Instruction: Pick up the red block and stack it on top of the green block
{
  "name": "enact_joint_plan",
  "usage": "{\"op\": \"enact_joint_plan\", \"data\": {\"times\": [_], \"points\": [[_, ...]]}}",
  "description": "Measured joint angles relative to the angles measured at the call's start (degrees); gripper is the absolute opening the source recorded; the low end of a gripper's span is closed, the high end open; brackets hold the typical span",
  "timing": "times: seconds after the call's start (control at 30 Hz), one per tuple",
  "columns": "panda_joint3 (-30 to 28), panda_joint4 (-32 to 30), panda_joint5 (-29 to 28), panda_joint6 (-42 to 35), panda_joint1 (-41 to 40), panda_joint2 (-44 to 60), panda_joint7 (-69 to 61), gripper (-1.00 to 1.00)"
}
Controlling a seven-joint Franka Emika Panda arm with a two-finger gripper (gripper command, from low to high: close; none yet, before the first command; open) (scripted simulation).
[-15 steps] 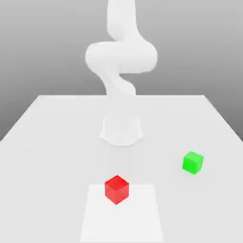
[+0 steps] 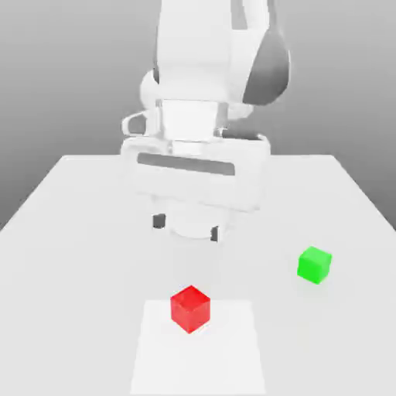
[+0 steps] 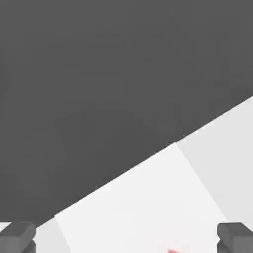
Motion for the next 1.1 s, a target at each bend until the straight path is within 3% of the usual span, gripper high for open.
{"op": "enact_joint_plan", "data": {"times": [0.1,0.3,0.33,0.57,0.8,1.1], "points": [[0.3,-4.2,-0.2,6.0,-0.8,8.4,6.5,0.00],[-4.4,-3.4,-7.7,16.9,1.8,21.6,13.3,0.00],[-5.6,-3.2,-8.2,18.3,2.9,23.2,13.7,-1.00],[-5.9,-3.2,-8.5,18.5,3.1,23.4,13.9,-1.00],[-2.9,-5.1,-0.8,7.5,2.3,10.4,8.3,-1.00],[4.9,-7.1,4.3,2.9,12.5,3.6,12.6,-1.00]]}}
